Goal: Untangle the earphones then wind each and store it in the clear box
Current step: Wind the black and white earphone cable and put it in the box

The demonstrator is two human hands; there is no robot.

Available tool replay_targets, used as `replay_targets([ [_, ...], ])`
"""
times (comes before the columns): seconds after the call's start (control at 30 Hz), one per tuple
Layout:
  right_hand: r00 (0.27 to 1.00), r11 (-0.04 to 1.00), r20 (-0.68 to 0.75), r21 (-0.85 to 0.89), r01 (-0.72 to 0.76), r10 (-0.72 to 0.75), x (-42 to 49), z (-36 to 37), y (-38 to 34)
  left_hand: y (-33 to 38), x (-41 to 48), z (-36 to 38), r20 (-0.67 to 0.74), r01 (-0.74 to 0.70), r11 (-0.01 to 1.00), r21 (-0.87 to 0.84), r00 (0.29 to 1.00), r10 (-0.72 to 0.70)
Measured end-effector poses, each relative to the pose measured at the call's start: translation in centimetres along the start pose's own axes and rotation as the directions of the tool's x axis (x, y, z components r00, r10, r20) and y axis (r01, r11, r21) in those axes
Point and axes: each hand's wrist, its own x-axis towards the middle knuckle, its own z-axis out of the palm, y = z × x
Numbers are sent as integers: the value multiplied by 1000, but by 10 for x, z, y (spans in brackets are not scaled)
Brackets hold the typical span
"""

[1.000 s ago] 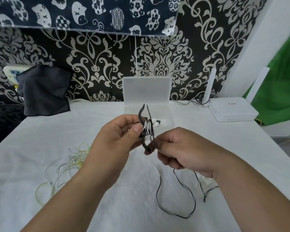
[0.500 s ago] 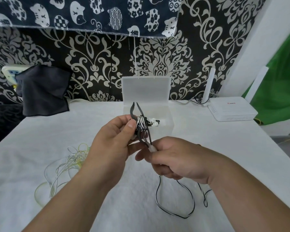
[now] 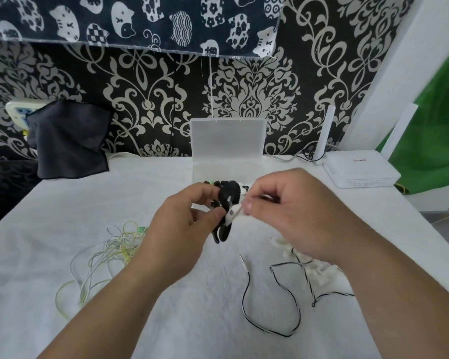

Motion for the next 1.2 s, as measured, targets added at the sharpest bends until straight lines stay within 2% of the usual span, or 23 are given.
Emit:
replay_targets([
  [0.07, 991, 999, -133, 23, 29, -25, 2, -4, 4, 1, -1, 1, 103, 24, 996, -88, 995, -15],
  [0.13, 983, 994, -183, 100, 39, -21, 3, -6, 9, 2, -1, 2, 184, 55, 987, -151, 983, -27],
  [0.33, 990, 944, -138, 329, 9, 39, 5, -4, 20, 2, -2, 5, 299, 174, 918, -355, 952, -65],
  [0.47, 984, 927, -161, 375, -11, 77, 9, 1, 27, 4, -5, 6, 410, 235, 860, -452, 911, -34],
  [0.77, 978, 883, -188, 470, 4, 95, 13, 7, 31, 10, -6, 7, 405, 305, 786, -539, 911, -76],
  [1.03, 985, 858, -98, 508, -72, 141, 13, 16, 32, 13, -7, 6, 394, 320, 748, -582, 915, -85],
  [1.2, 966, 906, -224, 423, -20, 126, 12, 13, 32, 16, -5, 3, 417, 341, 775, -532, 902, -110],
])
